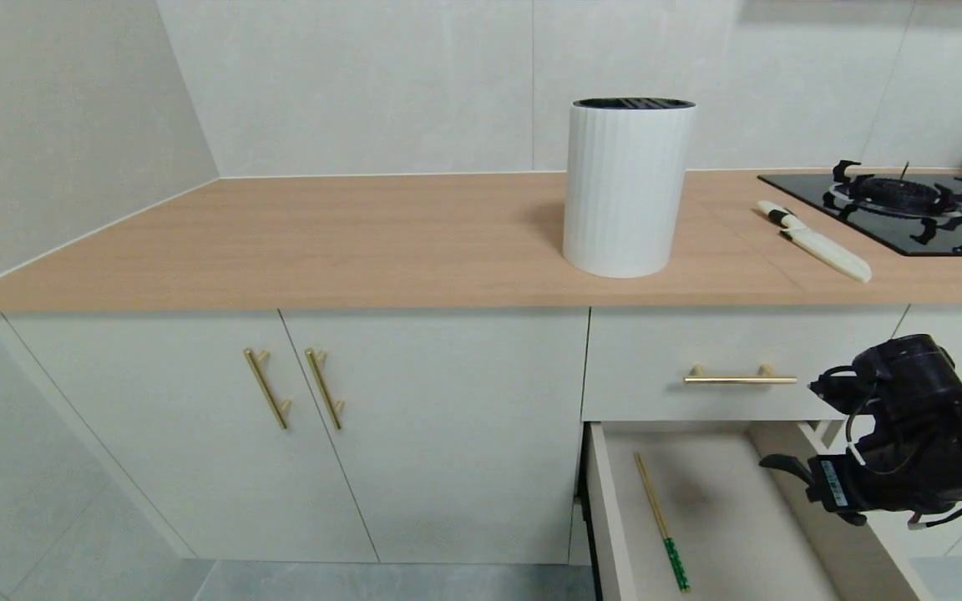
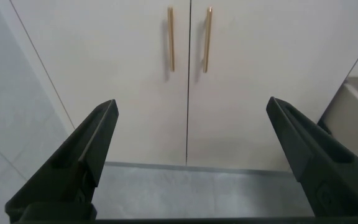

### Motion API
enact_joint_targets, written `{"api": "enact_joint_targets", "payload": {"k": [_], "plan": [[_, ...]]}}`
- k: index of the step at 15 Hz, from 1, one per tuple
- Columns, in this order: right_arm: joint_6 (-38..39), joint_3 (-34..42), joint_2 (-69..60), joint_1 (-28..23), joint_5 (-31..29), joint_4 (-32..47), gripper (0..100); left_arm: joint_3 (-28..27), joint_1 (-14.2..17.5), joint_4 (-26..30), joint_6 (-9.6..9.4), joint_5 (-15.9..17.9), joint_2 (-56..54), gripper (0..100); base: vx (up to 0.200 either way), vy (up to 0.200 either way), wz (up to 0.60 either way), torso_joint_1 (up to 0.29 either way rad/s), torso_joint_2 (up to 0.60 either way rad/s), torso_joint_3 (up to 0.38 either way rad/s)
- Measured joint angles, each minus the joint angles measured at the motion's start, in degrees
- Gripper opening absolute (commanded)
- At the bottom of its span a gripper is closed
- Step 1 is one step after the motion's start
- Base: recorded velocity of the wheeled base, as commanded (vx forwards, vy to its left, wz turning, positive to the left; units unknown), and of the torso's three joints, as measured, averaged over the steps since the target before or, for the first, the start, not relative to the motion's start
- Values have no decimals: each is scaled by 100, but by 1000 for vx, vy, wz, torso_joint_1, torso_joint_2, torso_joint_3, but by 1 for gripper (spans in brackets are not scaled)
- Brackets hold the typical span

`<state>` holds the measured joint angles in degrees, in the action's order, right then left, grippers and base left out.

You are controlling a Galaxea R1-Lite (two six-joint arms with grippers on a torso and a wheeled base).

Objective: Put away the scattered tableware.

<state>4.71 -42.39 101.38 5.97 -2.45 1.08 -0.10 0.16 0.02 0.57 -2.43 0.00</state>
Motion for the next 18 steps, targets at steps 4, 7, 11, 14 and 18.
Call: {"api": "enact_joint_targets", "payload": {"k": [4,7,11,14,18], "plan": [[13,-4,535,9,-20,-390,0,0,0,5,2,-2,0,100,0,0,0,-91,442,364],[29,9,942,9,-22,-599,0,0,0,5,0,-2,0,100,0,0,0,-25,372,336],[38,13,1268,9,-12,-858,0,0,0,-5,2,0,0,100,0,0,0,-5,69,65],[41,20,1425,20,-1,-1068,0,0,0,-7,2,0,0,100,0,0,0,0,0,0],[51,177,1880,85,-12,-2289,0,0,0,-2,2,-2,0,100,0,0,0,0,0,0]]}}
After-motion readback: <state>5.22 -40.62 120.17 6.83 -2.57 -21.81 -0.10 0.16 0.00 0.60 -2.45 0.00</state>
